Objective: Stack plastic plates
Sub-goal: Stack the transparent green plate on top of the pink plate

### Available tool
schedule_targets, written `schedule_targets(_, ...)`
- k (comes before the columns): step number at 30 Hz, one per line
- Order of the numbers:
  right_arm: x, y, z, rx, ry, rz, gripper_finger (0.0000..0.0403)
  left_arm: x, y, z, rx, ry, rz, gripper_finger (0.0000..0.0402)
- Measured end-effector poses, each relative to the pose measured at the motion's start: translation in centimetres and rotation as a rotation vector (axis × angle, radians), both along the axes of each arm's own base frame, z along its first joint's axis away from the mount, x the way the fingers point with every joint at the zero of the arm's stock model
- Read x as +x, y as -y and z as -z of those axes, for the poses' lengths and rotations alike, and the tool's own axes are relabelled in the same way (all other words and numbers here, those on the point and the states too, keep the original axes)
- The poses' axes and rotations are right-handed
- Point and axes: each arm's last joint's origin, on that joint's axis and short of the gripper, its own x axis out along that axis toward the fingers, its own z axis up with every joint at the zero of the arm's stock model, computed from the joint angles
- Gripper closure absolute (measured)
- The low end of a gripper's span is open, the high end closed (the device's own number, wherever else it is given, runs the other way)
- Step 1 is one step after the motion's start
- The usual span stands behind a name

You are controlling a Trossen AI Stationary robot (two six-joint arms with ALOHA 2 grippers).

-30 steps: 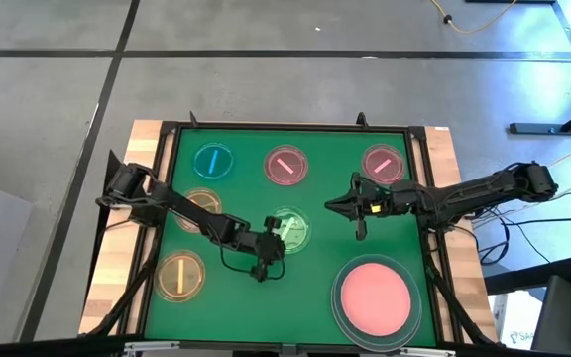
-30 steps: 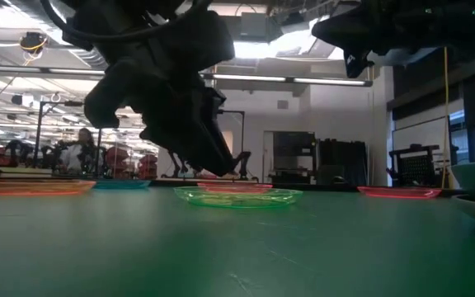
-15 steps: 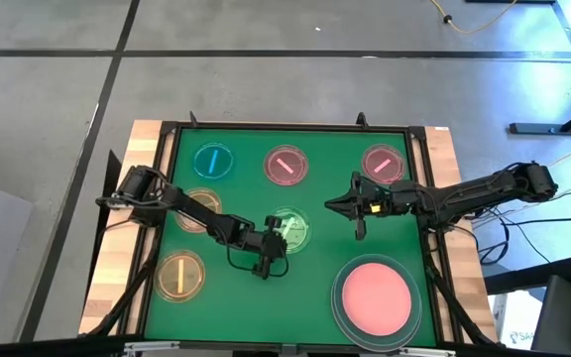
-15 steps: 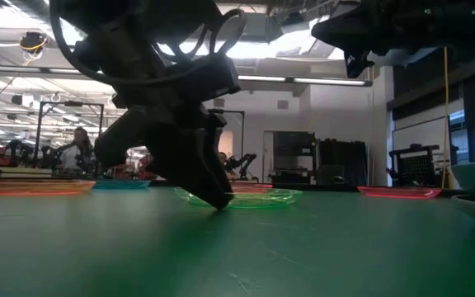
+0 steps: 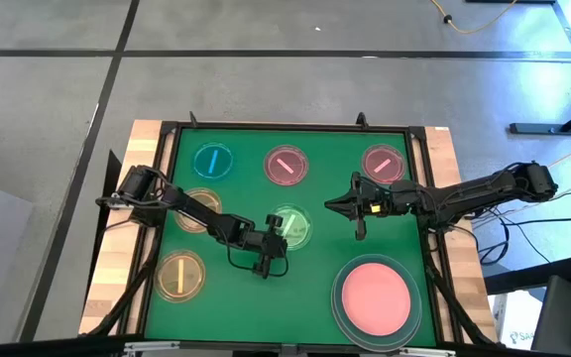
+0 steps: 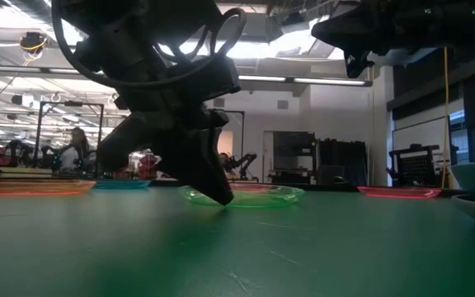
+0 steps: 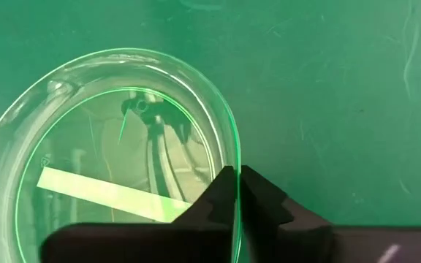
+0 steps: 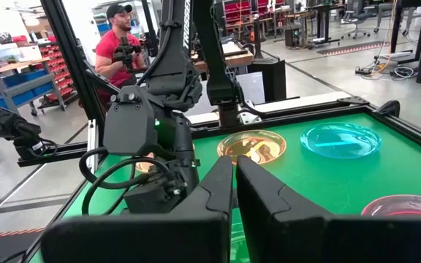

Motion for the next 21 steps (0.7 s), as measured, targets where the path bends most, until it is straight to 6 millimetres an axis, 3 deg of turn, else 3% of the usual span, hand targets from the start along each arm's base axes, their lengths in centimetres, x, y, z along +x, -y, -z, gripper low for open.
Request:
schedule_targets(8, -1.0, -0.1, -1.5, 0.013, 0.076, -0.047, 0.0386, 0.7, 0.9, -0.9, -0.006, 0.047, 0.041, 0.0398)
schedule_targets(21, -3.6, -0.5, -4.3, 0.063, 0.221, -0.302, 0.0386, 4.4, 4.2, -7.1, -0.120, 0.332, 0.313, 0.0399)
